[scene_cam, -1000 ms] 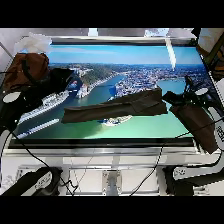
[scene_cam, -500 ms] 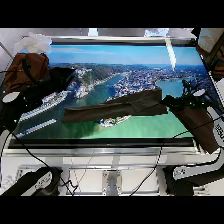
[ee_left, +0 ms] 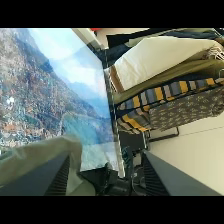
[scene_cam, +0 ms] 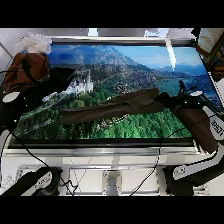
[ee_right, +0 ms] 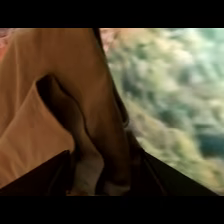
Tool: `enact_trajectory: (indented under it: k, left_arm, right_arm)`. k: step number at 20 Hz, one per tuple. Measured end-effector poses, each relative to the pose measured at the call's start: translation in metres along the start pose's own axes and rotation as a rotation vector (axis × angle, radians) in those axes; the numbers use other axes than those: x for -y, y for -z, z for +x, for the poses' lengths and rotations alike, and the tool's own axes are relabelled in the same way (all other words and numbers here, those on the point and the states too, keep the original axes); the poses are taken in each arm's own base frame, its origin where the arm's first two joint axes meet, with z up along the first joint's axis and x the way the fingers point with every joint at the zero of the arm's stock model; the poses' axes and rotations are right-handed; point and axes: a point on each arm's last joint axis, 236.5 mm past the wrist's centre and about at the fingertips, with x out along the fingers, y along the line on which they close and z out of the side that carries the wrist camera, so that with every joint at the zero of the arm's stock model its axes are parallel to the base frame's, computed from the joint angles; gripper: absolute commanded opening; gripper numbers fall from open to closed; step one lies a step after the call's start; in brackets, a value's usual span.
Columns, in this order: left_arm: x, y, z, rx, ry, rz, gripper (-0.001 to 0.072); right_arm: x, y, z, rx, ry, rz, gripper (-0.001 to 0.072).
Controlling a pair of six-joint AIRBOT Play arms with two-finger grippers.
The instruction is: Fold the shirts.
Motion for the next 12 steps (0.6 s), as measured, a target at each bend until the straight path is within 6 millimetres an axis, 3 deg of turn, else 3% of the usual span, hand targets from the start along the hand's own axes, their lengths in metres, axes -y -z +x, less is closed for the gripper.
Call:
enact_trajectory:
  k: [2, 3, 4, 5, 9, 12]
  left_arm:
    - [0.000, 0.000, 0.000, -0.001, -0.002, 0.002, 0.0494]
    - [-0.001, 0.000, 0.000, -0.002, -0.004, 0.004, 0.0408]
    - [-0.002, 0.001, 0.000, -0.003, -0.008, 0.008, 0.0171]
    - [-0.004, 0.001, 0.000, -0.006, -0.019, 0.017, 0.0013]
    - [-0.017, 0.022, 0.005, -0.071, -0.086, 0.066, 0.0010]
    - [-0.025, 0.053, 0.020, -0.137, -0.154, 0.106, 0.0008]
  right_arm:
    - [-0.004, 0.003, 0.005, -0.010, -0.009, -0.010, 0.0033]
    - [-0.007, 0.005, 0.006, -0.016, -0.019, -0.009, 0.0032]
    - [-0.011, 0.004, 0.006, -0.015, -0.030, -0.012, 0.0032]
    - [-0.015, 0.003, 0.004, -0.014, -0.043, -0.017, 0.0031]
    - [-0.040, -0.015, -0.020, 0.035, -0.098, -0.060, 0.0031]
    - [-0.058, -0.028, -0.053, 0.090, -0.115, -0.111, 0.0031]
